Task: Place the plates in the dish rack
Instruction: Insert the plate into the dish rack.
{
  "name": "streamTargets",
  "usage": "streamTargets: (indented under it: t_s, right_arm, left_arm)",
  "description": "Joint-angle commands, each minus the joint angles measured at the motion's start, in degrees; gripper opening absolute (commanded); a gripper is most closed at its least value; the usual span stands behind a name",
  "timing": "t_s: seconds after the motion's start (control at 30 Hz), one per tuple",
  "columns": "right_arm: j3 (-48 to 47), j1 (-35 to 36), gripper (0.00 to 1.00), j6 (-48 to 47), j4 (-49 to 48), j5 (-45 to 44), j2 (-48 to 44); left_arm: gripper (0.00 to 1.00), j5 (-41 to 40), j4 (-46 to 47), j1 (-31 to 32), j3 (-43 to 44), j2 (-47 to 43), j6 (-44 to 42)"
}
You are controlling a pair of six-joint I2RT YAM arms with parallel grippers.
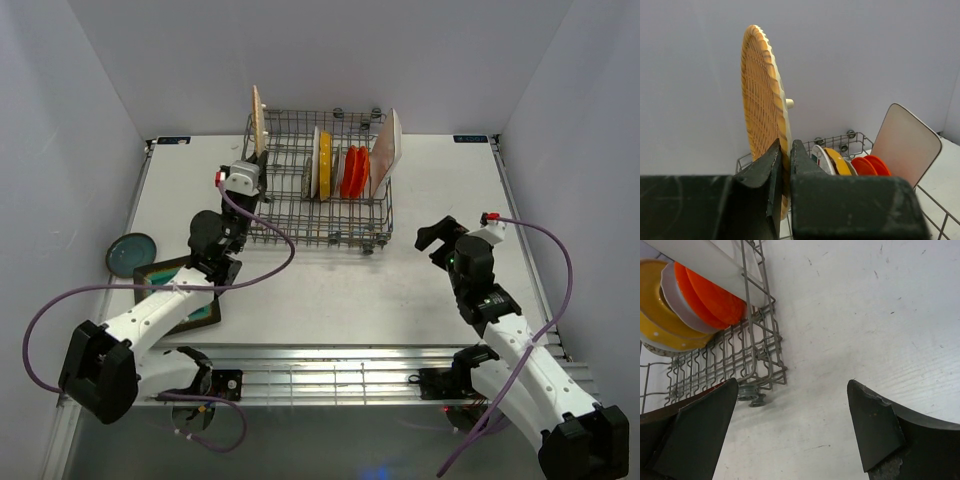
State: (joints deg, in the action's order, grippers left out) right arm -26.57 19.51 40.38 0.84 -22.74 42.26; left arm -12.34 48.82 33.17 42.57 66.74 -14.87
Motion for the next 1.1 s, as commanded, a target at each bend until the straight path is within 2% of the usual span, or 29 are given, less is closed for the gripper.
streamTargets:
  t_s: [0.0,0.17,0.43,0.8,1.07]
  right_arm:
    - [1.9,-0.1,0.95,-1.9,-7.8,1.6,-0.1]
    - [3.3,-0.1,0.95,-2.9,-8.8,1.7,-1.0]
    - [6.4,-0.1,0.96,-4.3,-12.9,2.7,-1.7]
    - [9.2,-0.1,0.96,-5.5,-16.8,4.2,-1.6]
    - [10.1,-0.1,0.96,-5.6,-19.5,5.5,-0.2]
  left_arm:
    - [0.0,4.2,3.3,-4.3,0.0,1.6,9.0]
    - [0.0,9.3,3.0,-10.0,0.7,5.9,14.4]
    - [0.0,23.0,2.9,-17.8,3.7,15.1,26.1]
    - [0.0,34.6,4.4,-23.1,9.9,27.5,35.7]
    - [0.0,34.1,3.3,-23.1,18.1,33.9,36.9]
